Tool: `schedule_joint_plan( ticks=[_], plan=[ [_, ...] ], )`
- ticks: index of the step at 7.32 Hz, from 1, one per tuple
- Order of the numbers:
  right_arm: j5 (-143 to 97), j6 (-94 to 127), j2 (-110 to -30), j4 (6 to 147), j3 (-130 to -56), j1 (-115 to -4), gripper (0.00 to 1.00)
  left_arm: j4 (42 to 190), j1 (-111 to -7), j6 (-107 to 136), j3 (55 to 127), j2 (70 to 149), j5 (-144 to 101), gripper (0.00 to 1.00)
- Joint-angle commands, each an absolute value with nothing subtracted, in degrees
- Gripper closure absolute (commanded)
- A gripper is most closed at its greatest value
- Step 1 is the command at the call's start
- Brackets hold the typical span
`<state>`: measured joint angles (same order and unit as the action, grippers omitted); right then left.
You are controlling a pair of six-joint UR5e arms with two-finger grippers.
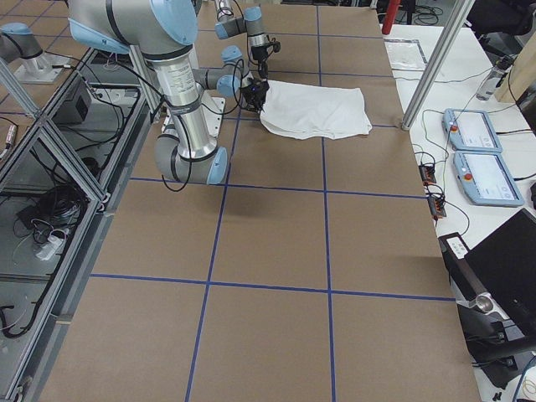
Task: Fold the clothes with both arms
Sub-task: 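Grasp the near edge with both grippers and lift it away from the robot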
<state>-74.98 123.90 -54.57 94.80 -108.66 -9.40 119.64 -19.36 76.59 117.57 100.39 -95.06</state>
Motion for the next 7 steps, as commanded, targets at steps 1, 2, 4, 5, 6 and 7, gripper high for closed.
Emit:
schedule_joint_plan(
  ticks=[1, 2, 4, 5, 6, 7],
  plan=[
    [-75.1, 123.8, -56.0, 101.3, -117.5, -9.4, 1.00, 110.8, -19.2, 76.7, 126.8, 100.8, -97.2, 1.00],
    [-75.2, 123.8, -55.6, 107.0, -122.5, -9.1, 1.00, 107.8, -19.2, 77.1, 129.2, 101.8, -97.3, 1.00],
    [-76.5, 123.8, -54.9, 114.5, -130.7, -8.8, 1.00, 99.1, -19.2, 78.3, 137.4, 103.2, -100.0, 1.00],
    [-76.6, 123.8, -54.8, 115.6, -132.6, -8.8, 1.00, 93.8, -19.2, 78.3, 139.4, 105.5, -100.1, 1.00],
    [-76.6, 123.4, -54.0, 115.5, -131.4, -8.8, 1.00, 90.2, -19.0, 78.3, 137.9, 108.9, -100.1, 1.00],
    [-76.0, 120.8, -52.1, 115.1, -127.8, -8.8, 1.00, 89.8, -19.0, 78.0, 135.1, 109.9, -100.1, 1.00]
  ],
)
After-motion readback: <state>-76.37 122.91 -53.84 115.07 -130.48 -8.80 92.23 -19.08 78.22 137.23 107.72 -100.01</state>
